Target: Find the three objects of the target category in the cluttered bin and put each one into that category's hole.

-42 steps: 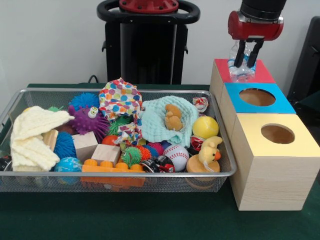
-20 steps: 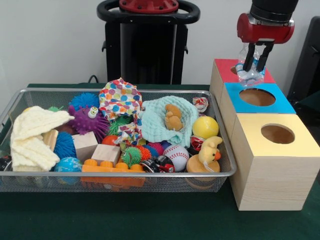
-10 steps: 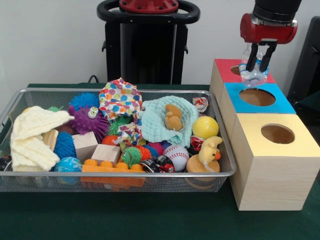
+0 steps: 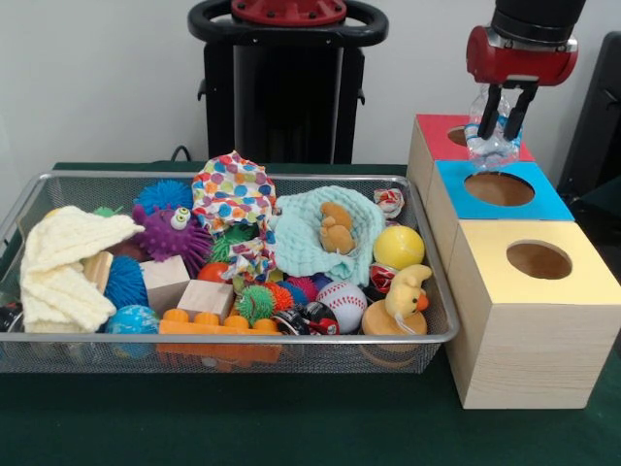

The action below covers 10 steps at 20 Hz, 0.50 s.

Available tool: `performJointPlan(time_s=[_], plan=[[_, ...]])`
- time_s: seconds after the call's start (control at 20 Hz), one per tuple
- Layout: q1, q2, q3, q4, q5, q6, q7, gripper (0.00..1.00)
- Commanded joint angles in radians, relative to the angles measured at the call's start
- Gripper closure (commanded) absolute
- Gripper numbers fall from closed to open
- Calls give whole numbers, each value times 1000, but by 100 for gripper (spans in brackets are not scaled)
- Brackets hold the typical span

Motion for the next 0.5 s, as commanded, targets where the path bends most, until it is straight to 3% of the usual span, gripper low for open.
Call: performJointPlan(time_s=[0.05,0.5], plan=[[-15,41,27,-26,27,-29,238,100],[-20,51,35,-17,31,-57,237,100]])
